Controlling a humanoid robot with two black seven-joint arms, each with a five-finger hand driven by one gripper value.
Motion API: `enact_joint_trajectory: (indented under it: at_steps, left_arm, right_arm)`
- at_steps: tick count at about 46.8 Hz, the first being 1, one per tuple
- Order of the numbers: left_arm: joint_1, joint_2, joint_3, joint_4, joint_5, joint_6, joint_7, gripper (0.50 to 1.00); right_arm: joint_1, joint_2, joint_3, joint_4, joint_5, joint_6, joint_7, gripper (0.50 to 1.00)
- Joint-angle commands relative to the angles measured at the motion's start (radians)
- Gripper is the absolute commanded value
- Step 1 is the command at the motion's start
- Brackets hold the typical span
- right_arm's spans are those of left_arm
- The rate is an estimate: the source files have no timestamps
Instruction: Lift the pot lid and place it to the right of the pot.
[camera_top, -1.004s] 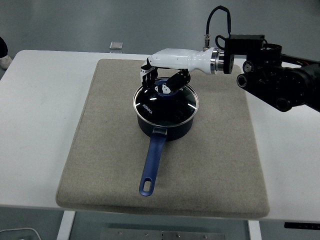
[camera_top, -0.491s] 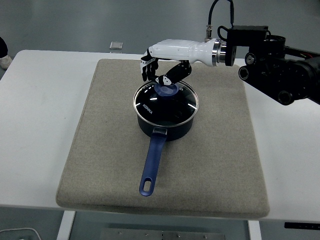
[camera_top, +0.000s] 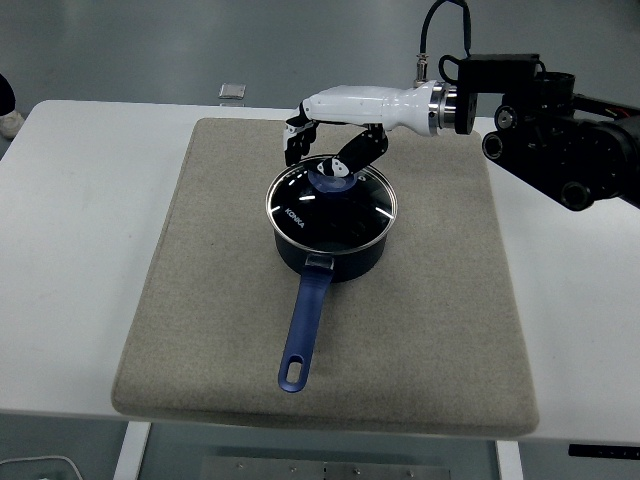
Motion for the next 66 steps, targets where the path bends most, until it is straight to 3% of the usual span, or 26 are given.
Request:
enact_joint_trajectory:
  at_steps: [1, 66]
  left_arm:
    - [0.000, 0.000, 0.000, 0.000, 0.000, 0.000, 0.000, 1.000]
    - [0.000, 0.000, 0.000, 0.000, 0.000, 0.000, 0.000, 1.000]
  right_arm:
    - [0.000, 0.000, -0.002, 0.000, -0.001, 0.001, 0.000, 0.879]
    - [-0.005, 0.002, -0.057, 0.026, -0.062, -0.021, 0.000, 0.895]
